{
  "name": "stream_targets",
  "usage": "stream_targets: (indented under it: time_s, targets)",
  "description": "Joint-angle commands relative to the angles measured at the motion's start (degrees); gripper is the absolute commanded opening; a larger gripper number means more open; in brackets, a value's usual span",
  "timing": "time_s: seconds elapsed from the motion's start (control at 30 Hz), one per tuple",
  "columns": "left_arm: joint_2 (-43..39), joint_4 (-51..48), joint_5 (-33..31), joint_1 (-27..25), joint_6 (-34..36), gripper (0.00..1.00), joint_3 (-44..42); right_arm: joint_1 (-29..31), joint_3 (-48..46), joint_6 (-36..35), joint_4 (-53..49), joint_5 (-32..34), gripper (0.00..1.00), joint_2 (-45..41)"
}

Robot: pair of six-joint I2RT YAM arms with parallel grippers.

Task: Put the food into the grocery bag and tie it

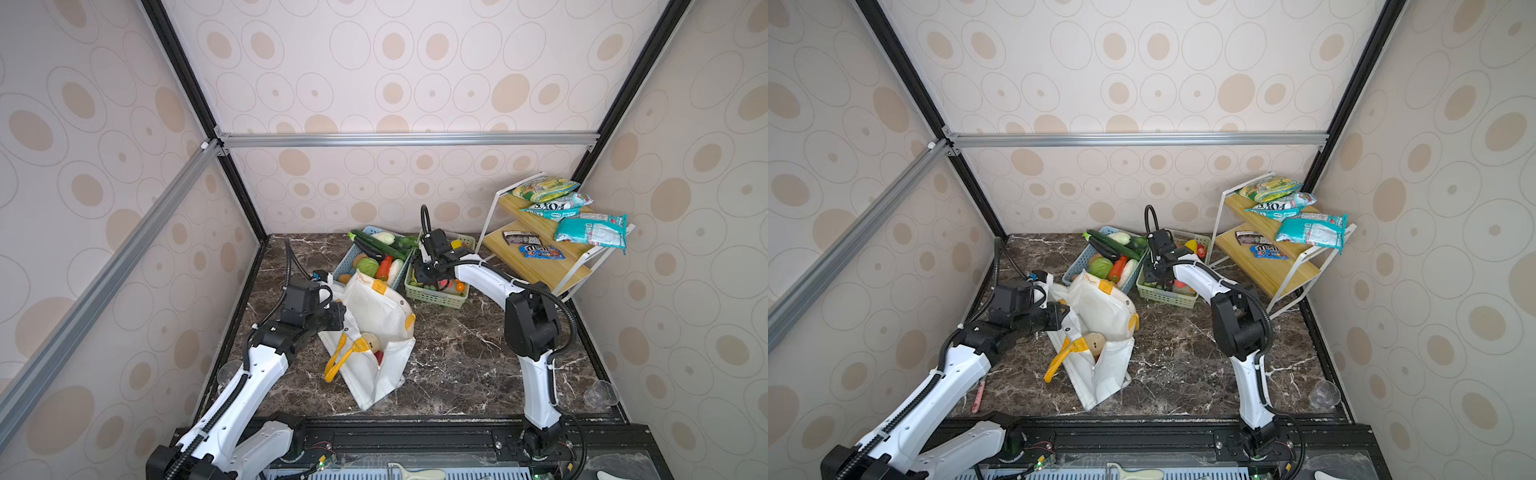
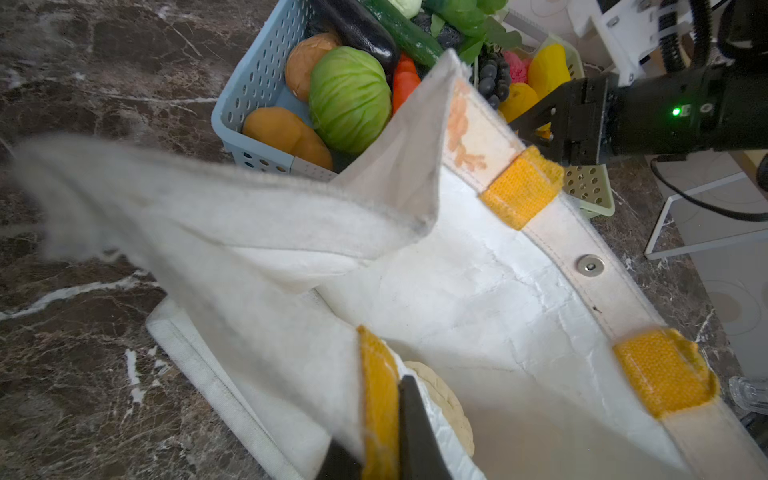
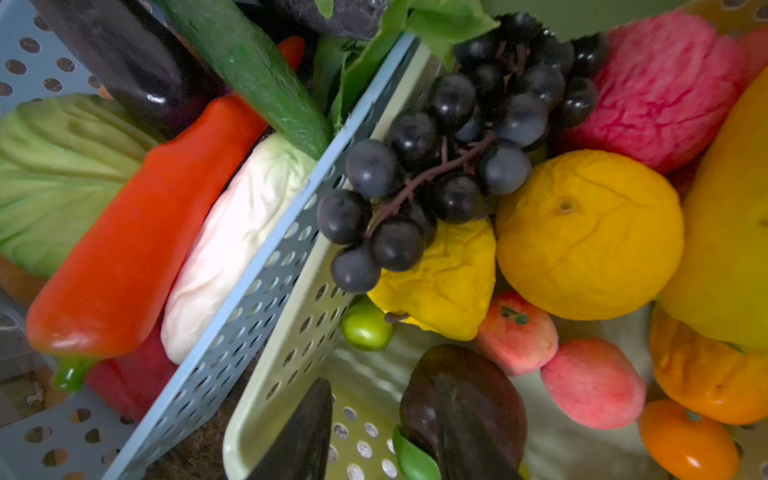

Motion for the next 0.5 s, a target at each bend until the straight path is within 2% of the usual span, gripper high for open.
stream_targets:
  time_s: [0.0,0.1,0.47]
  targets:
    - [0.37,-0.22,-0.59,0.10,1.02,0.00,2.65,0.28,3.68,0.11,-4.34,-2.14,0.41,2.71]
    - [0.02,-0.31,-0.75,0.13,1.03,0.00,2.74,0.35,7.90,0.90,-9.23,-2.78,0.41,4.56]
    - [-0.50,-0.13,-0.16,0.12,1.78,0.00,2.61,0.44,14.96,7.18,-15.78,-4.61,0.39,9.36]
